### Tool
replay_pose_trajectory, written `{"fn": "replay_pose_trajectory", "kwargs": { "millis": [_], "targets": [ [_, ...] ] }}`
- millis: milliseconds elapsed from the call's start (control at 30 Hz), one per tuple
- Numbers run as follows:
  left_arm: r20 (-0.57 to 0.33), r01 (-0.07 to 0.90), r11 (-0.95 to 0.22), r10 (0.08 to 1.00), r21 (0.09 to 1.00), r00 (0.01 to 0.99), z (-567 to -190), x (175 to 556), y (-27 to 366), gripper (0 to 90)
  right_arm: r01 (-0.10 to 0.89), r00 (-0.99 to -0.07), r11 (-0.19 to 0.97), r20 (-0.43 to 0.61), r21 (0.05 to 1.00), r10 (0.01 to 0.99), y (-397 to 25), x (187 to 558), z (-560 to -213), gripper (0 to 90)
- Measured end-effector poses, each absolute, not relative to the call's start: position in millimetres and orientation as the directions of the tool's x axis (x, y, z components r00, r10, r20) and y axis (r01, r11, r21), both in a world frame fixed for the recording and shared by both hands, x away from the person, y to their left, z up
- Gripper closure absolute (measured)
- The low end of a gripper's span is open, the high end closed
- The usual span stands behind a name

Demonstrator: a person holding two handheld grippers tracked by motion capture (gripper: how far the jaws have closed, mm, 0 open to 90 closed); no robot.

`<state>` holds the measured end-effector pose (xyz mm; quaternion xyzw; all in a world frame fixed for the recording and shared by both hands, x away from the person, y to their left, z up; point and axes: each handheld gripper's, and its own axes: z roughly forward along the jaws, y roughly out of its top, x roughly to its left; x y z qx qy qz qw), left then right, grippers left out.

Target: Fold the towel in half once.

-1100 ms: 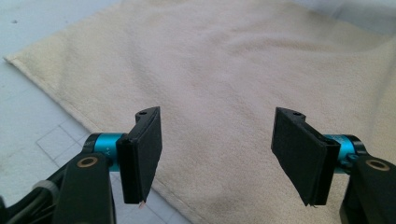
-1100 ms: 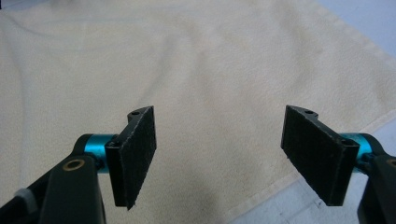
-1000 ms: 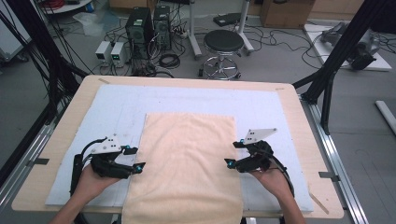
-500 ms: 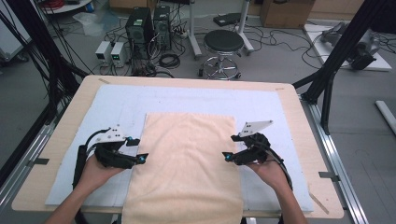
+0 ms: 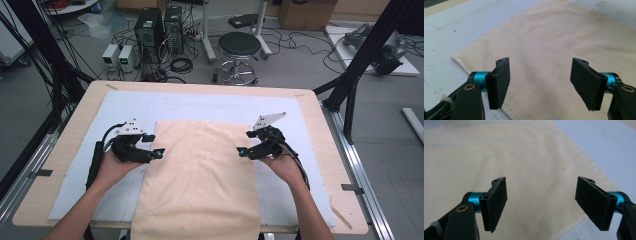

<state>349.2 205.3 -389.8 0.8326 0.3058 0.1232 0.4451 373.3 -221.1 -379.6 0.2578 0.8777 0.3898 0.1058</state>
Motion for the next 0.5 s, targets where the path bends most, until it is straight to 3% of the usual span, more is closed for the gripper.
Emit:
{"fn": "replay_pose_trajectory", "kwargs": {
  "millis": [233,500],
  "targets": [
    [-0.092,0.452,-0.395,0.664,0.800,0.742,-408,374,206,35.6,0.390,-0.833,0.574,0.009,0.720,0.554,-217,388,-394,27.1],
    [-0.056,0.497,-0.437,0.706,0.750,0.706,-434,394,204,44.0,0.472,-0.790,0.578,0.028,0.665,0.613,-222,411,-421,39.0]
  ]
}}
